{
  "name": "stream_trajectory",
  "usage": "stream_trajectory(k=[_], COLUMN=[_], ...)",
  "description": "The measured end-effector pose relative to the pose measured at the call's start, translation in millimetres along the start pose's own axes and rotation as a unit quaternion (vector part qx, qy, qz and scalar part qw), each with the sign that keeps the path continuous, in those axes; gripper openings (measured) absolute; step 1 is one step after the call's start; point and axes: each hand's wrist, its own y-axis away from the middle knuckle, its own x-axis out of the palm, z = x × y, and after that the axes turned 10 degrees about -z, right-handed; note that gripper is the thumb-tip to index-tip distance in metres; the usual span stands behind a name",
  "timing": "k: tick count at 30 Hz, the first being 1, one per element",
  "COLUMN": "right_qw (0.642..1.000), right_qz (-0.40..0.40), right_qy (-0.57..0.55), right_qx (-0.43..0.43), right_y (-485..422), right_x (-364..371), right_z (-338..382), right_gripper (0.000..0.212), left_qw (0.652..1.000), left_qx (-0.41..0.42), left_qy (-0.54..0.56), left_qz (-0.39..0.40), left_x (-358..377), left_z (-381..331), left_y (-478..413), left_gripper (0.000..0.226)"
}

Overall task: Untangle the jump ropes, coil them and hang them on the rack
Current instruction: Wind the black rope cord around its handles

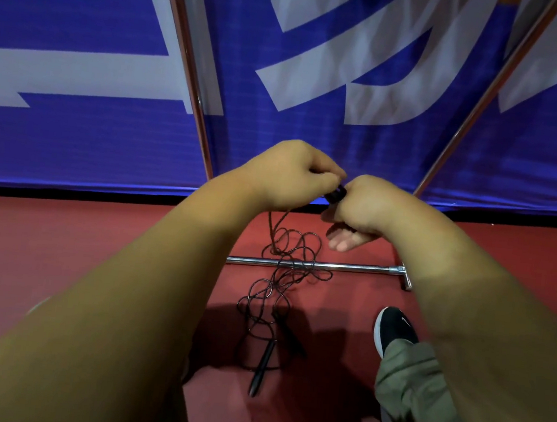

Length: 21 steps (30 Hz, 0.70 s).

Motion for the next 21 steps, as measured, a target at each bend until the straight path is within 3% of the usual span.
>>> stream_trajectory(k=[4, 6, 11, 13, 17, 21], right_qw=[0.996, 0.991, 0.981, 0.977, 0.969, 0.964], right_qz=[-0.038, -0.057, -0.09, -0.093, -0.048, 0.001], right_qy=[-0.082, -0.114, -0.121, -0.109, -0.157, -0.204], right_qx=[-0.027, -0.047, -0.123, -0.158, -0.183, -0.173], right_y=[0.3, 1.7, 6.2, 8.0, 11.2, 10.1], right_x=[-4.7, -8.8, -5.2, -1.1, -2.2, -3.5], right_z=[1.1, 3.6, 10.2, 12.6, 13.7, 11.0], right_gripper=[0.014, 0.011, 0.007, 0.012, 0.008, 0.019], left_qw=[0.996, 0.989, 0.921, 0.897, 0.845, 0.839], left_qx=[-0.039, -0.096, -0.257, -0.27, -0.263, -0.24], left_qy=[0.073, 0.114, 0.289, 0.347, 0.465, 0.489], left_qz=[-0.037, -0.017, 0.037, 0.041, 0.026, -0.001], left_x=[-7.1, -10.3, -13.6, -9.7, -1.2, -3.9], left_z=[-1.9, 0.1, 6.8, 7.2, 6.8, 8.6], left_y=[-0.6, -0.4, -0.6, -1.1, -2.7, -5.6], left_gripper=[0.021, 0.031, 0.036, 0.044, 0.037, 0.024])
